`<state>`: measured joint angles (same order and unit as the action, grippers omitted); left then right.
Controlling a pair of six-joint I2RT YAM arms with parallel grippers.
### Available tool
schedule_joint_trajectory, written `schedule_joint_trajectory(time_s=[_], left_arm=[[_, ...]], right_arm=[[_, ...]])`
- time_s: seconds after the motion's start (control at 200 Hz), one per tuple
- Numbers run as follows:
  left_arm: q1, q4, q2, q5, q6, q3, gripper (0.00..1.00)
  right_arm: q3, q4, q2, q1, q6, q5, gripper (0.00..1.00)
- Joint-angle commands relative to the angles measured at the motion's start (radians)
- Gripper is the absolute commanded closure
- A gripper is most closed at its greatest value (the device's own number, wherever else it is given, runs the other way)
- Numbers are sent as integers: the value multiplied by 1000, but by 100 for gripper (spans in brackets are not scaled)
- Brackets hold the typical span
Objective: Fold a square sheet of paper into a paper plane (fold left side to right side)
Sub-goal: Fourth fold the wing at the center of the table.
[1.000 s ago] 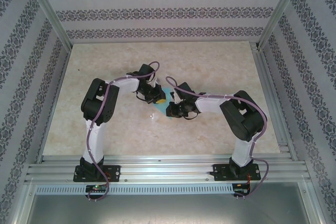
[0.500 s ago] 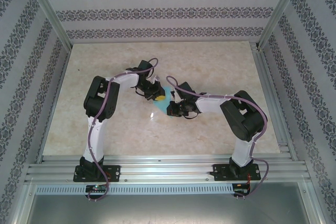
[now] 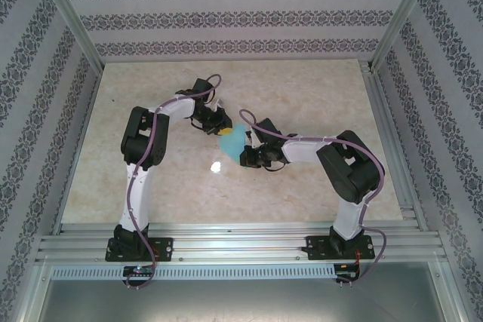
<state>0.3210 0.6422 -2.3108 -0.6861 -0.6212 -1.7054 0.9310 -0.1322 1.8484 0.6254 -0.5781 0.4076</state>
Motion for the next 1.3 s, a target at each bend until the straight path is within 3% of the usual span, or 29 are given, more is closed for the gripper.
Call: schedule_joint_trajectory(time_s=[0.0,0.435,0.619,0.814,1.029,1.299], left_arm=[[-88,-95,-84,228,77,-63,84],[-154,35,-122,208,149,-322,82],[-138,-105,105,131,132,-72,83],[-20,-281,307,46,71,214,85],[114,-342,282,77,29,291,86],[130,-351,186,125,25,277,88]], right_arm=[[-81,-247,58,12,-1,-13,95],[-77,-236,54,19,-9,-10,95],[-63,-233,54,19,-14,-12,94],[-46,-242,67,19,-7,-15,94],[-46,-246,66,16,-4,-21,94],[-40,-247,67,15,-2,-20,93]])
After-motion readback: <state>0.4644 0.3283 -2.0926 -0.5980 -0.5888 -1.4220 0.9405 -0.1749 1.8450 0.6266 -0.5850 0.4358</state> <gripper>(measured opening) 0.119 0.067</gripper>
